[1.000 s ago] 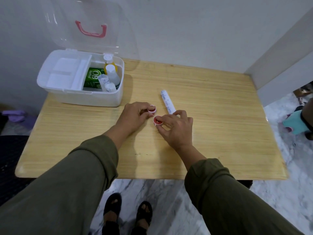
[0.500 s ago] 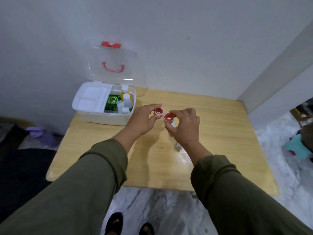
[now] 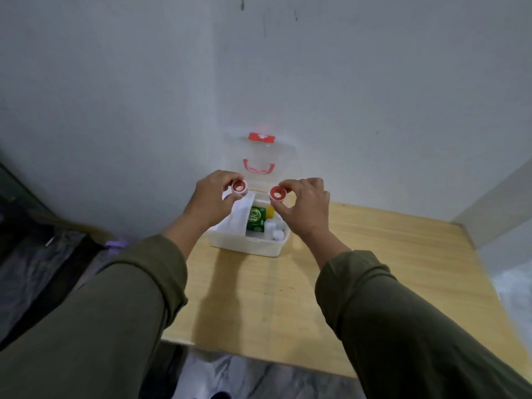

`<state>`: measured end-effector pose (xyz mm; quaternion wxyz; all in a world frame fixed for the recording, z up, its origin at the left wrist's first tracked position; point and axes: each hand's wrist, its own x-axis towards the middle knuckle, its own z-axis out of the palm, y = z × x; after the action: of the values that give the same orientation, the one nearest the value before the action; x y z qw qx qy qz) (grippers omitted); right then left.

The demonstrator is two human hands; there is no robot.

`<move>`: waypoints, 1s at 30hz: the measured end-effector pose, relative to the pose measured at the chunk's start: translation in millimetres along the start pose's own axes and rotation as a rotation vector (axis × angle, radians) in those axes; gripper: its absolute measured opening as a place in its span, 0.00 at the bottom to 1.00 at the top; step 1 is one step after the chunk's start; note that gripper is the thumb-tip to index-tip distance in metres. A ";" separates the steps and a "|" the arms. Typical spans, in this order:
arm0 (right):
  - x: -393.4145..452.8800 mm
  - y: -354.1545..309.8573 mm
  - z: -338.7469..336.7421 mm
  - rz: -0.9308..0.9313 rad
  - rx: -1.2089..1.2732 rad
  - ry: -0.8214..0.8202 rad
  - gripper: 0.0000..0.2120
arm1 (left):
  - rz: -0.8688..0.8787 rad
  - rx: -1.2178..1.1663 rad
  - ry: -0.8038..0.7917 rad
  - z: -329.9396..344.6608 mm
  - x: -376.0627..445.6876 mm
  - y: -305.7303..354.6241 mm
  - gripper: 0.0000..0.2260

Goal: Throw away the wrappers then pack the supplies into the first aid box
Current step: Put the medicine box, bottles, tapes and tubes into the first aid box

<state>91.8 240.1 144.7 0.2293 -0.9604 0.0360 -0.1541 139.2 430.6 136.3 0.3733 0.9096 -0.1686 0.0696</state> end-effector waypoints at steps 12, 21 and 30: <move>42.0 -48.6 94.5 0.068 -0.069 -0.162 0.19 | -0.087 0.067 -0.233 -17.2 46.7 -99.4 0.16; 56.6 -49.1 127.2 0.088 -0.158 -0.237 0.19 | -0.100 0.050 -0.307 3.0 66.5 -126.1 0.23; 59.8 -47.8 133.9 0.094 -0.217 -0.303 0.20 | -0.080 0.003 -0.394 9.0 70.1 -132.0 0.24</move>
<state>190.4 331.9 69.6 0.1342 -0.9890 0.0624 0.0082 252.0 494.1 61.1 0.3342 0.9122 -0.2019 -0.1243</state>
